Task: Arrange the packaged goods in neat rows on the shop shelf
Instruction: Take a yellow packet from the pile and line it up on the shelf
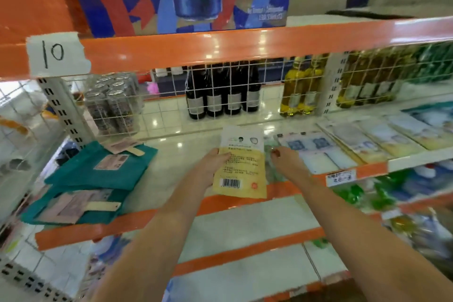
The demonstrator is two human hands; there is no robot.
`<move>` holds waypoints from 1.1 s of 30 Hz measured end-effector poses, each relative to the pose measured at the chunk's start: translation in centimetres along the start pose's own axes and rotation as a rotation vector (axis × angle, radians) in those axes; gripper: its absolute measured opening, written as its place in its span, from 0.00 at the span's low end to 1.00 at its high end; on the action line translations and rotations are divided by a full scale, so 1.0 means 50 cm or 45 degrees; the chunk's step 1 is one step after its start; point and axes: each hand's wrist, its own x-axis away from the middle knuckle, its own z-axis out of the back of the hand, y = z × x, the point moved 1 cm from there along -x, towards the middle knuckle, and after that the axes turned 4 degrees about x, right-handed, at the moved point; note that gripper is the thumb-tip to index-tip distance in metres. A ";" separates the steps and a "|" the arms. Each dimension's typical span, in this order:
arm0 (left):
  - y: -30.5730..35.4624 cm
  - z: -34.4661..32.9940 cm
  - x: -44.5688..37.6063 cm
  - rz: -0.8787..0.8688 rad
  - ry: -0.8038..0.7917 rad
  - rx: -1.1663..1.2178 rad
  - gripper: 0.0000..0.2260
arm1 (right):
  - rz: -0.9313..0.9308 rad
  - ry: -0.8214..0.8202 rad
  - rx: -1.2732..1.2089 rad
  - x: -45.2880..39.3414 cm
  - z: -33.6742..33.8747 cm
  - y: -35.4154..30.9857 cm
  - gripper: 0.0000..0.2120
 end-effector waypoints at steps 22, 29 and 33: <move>-0.020 -0.587 -0.073 -0.015 -0.695 -0.204 0.17 | -0.632 0.400 -0.053 0.161 0.241 0.482 0.11; -0.029 -0.754 -0.045 0.042 -0.980 -0.284 0.22 | -0.926 0.579 -0.092 0.270 0.298 0.563 0.12; -0.053 -0.826 -0.008 0.094 -1.146 -0.336 0.18 | -1.086 0.708 -0.192 0.338 0.307 0.590 0.11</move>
